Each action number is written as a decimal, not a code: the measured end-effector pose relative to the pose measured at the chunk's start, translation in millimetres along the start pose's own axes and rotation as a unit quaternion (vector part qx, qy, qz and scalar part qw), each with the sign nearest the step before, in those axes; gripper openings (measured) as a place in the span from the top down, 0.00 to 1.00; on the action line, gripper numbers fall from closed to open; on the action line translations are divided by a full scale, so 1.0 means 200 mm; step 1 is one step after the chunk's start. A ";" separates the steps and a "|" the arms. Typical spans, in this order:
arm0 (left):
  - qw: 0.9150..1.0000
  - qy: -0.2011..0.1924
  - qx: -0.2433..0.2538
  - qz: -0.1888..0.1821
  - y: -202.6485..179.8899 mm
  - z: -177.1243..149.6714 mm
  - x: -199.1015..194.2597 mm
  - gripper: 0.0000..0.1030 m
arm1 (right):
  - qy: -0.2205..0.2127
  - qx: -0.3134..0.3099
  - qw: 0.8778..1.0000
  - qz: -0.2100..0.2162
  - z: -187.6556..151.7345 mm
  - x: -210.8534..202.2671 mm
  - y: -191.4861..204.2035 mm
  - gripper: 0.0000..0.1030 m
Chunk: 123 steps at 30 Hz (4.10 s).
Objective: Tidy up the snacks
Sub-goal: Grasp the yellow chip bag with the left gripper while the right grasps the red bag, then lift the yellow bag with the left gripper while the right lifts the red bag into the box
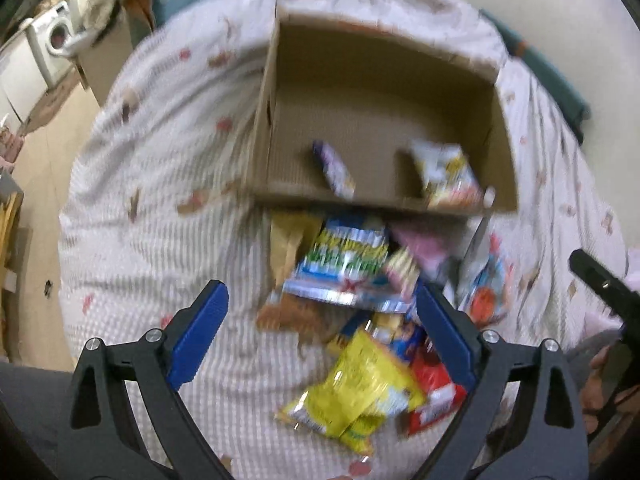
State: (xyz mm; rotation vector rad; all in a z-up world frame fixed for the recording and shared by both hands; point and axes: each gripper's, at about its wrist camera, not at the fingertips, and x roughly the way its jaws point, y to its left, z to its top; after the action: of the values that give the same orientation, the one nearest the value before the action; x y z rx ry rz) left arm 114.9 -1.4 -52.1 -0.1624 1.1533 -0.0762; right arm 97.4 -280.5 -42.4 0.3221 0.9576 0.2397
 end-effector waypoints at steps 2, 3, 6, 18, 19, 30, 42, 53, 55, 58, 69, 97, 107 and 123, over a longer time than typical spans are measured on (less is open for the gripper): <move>0.999 0.044 0.025 -0.007 -0.01 -0.03 0.06 0.09 | 0.021 0.010 1.000 0.013 -0.03 0.03 -0.01 0.07; 0.996 0.071 0.044 -0.010 -0.02 -0.05 0.10 0.09 | 0.033 0.017 0.999 0.018 -0.04 0.04 -0.01 0.07; 0.984 0.143 0.100 -0.031 -0.09 -0.15 0.19 0.09 | 0.070 0.033 0.996 0.033 -0.08 0.09 -0.04 0.07; 0.961 0.199 0.190 -0.023 -0.29 -0.31 0.37 0.10 | 0.135 0.051 0.989 0.036 -0.15 0.21 -0.04 0.07; 0.961 0.198 0.195 -0.016 -0.29 -0.32 0.38 0.12 | 0.137 0.050 0.989 0.035 -0.15 0.22 -0.03 0.07; 0.963 0.191 0.190 -0.019 -0.35 -0.33 0.36 0.57 | 0.193 0.021 0.981 0.029 -0.22 0.35 0.04 0.07; 0.985 0.144 0.096 0.009 -0.16 -0.22 0.20 0.59 | 0.265 -0.097 0.959 -0.007 -0.41 0.53 0.34 0.07; 0.993 0.102 0.048 0.028 0.01 -0.10 0.09 0.59 | 0.279 -0.129 0.948 -0.080 -0.53 0.68 0.47 0.07; 0.993 0.106 0.043 0.025 0.00 -0.13 0.09 0.59 | 0.277 -0.131 0.948 -0.081 -0.53 0.69 0.47 0.10; 0.993 0.105 0.041 0.020 0.02 -0.14 0.08 0.59 | 0.268 -0.145 0.949 -0.075 -0.54 0.66 0.47 0.25; 0.996 0.084 0.026 0.021 0.06 -0.13 0.04 0.59 | 0.275 -0.079 0.958 0.015 -0.57 0.44 0.45 0.44; 0.999 -0.019 0.010 0.041 0.01 0.16 -0.18 0.59 | 0.086 -0.072 0.989 0.091 0.05 0.06 0.25 0.44; 0.998 -0.038 0.023 0.047 -0.06 0.47 -0.11 0.59 | 0.035 -0.086 0.991 0.093 0.28 0.16 0.31 0.44; 0.996 -0.065 -0.015 0.057 0.02 0.55 0.13 0.59 | 0.019 -0.059 0.993 0.098 0.44 0.46 0.21 0.44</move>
State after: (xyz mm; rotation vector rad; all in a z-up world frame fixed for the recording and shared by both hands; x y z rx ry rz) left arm 226.1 8.3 -32.1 -0.1260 1.0329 0.0509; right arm 219.6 -224.9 -50.3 0.3039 0.9456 0.4808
